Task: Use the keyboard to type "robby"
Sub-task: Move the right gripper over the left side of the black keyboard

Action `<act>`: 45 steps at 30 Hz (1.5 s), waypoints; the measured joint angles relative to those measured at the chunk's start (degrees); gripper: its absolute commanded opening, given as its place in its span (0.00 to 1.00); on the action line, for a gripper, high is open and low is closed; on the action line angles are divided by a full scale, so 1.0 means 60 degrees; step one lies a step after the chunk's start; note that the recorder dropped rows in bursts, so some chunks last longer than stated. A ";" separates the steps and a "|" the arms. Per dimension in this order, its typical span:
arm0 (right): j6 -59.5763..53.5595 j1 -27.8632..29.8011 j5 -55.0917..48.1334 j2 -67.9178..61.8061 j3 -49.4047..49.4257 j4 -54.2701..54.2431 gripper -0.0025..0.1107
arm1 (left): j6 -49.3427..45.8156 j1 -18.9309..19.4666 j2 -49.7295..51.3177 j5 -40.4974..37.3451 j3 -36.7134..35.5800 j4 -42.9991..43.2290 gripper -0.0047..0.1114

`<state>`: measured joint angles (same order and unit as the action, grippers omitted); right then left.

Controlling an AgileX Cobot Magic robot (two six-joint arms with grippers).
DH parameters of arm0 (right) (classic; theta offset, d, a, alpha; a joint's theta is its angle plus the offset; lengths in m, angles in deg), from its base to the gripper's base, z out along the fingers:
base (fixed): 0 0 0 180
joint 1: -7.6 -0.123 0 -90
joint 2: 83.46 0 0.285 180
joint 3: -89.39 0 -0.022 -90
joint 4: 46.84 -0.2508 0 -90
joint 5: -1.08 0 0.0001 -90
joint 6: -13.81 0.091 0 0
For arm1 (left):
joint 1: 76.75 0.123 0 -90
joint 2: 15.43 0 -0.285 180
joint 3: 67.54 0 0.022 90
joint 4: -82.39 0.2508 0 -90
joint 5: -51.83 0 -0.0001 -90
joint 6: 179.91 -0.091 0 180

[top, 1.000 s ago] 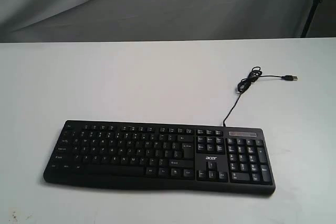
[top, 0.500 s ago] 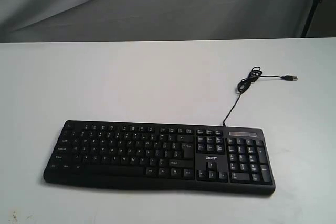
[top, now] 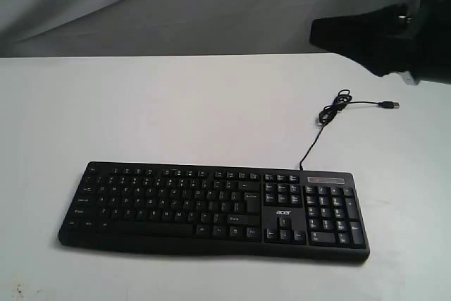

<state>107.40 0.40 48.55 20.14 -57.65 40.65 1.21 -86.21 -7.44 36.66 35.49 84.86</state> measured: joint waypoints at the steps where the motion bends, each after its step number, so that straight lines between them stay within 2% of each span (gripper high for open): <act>1: 0.0000 0.0000 0.0086 -0.0246 -0.0144 0.0070 0.02 | 0.0000 0.0000 0.0000 0.0000 0.0000 0.0000 0.04; 6: 0.0000 -0.0386 -0.0033 -0.1145 -0.0758 0.1044 0.02 | 0.0000 0.0000 0.0000 0.0000 0.0000 0.0000 0.04; 10: 0.0000 -0.1402 -0.0878 -0.1712 -0.1143 0.1825 0.02 | 0.0000 0.0000 0.0000 0.0000 0.0000 0.0000 0.04; 17: 0.0000 -0.3482 -0.2887 -0.2927 -0.1256 0.2052 0.02 | 0.0000 0.0000 0.0000 0.0000 0.0000 0.0000 0.04; 23: 0.0063 -0.4626 -0.3203 -0.4475 -0.1973 0.2052 0.02 | 0.0000 0.0000 0.0000 0.0000 0.0000 0.0000 0.04; 35: 0.0427 -0.6040 -0.3949 -0.6903 -0.4227 0.2071 0.02 | 0.0000 0.0000 0.0000 0.0000 0.0000 0.0000 0.04; 45: 0.0678 -0.6322 -0.5074 -0.7277 -0.4453 0.2071 0.02 | 0.0000 0.0000 0.0000 0.0000 0.0000 0.0000 0.04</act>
<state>111.47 -37.53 18.11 -23.52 -84.37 53.07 1.21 -86.21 -7.44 36.66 35.49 84.86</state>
